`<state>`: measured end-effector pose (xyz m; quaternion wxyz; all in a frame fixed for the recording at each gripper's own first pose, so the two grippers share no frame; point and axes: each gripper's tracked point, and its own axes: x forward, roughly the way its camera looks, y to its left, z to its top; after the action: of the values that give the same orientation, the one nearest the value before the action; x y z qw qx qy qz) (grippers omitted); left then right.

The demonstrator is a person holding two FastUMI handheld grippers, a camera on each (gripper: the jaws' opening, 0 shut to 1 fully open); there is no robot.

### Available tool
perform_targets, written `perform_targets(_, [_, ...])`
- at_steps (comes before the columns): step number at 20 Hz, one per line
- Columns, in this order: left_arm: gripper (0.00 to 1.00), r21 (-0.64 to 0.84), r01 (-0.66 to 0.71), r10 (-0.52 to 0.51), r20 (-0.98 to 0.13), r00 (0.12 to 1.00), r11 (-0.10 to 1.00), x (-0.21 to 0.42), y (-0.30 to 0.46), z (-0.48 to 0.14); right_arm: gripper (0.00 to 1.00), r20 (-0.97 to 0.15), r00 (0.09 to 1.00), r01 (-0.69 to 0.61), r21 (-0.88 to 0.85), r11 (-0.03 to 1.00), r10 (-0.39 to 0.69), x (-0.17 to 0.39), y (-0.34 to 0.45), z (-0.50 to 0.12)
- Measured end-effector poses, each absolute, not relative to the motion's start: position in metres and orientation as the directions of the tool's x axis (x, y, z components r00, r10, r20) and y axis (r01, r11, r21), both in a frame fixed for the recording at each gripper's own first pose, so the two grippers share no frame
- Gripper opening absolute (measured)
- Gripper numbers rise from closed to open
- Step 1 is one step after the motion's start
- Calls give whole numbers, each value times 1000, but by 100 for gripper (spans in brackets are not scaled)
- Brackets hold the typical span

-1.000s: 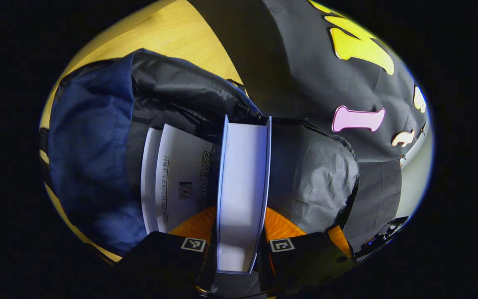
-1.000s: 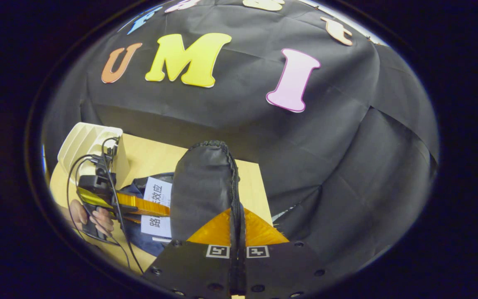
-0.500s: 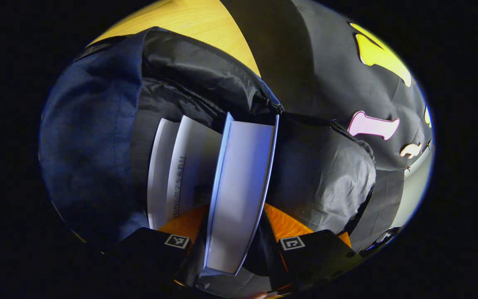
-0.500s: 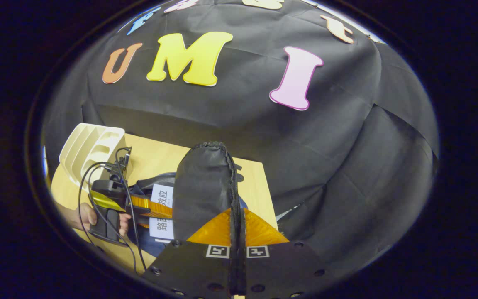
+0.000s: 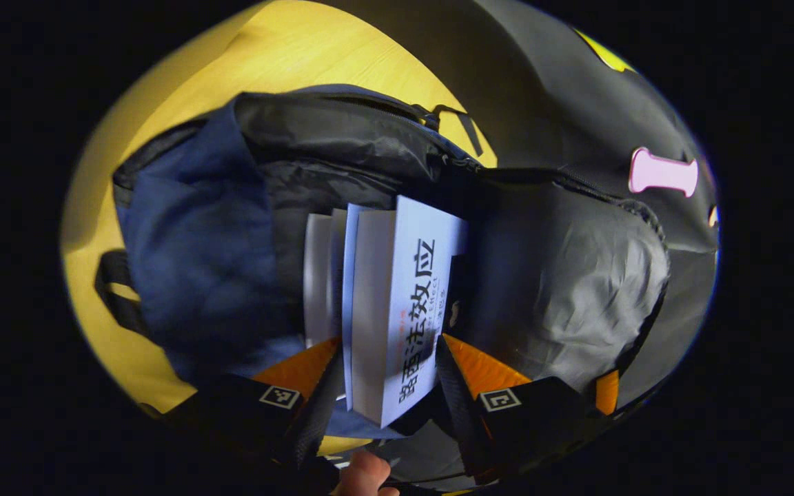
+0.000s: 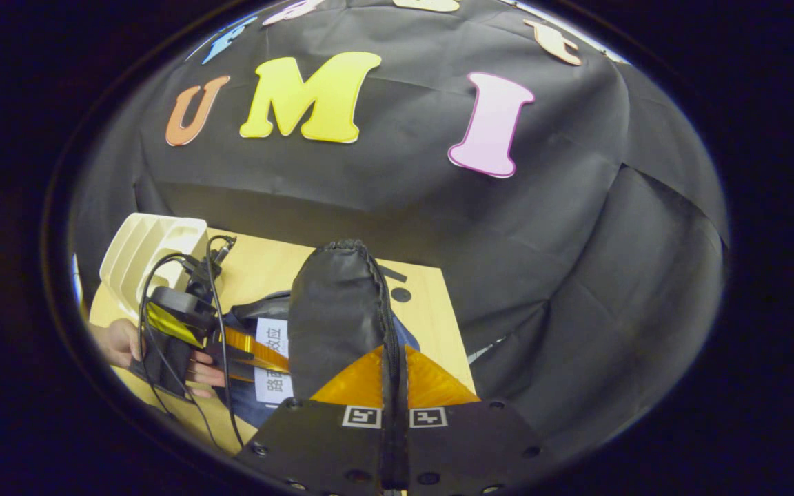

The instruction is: Open the schoolbag, grab two books from the bookshelf and put them into the schoolbag.

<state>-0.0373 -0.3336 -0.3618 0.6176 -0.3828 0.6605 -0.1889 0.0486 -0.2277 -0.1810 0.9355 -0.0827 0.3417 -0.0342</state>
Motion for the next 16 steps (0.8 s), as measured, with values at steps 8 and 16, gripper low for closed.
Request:
perform_targets(8, [80, -517, 52, -519, -845, 128, 854, -23, -258, -318, 0, -620, 777, 27, -138, 990, -108, 44, -219, -182])
perform_targets(16, [80, -336, 249, -395, -884, 250, 908, -24, -187, -262, 0, -602, 796, 0, -110, 994, -66, 35, -186, -173])
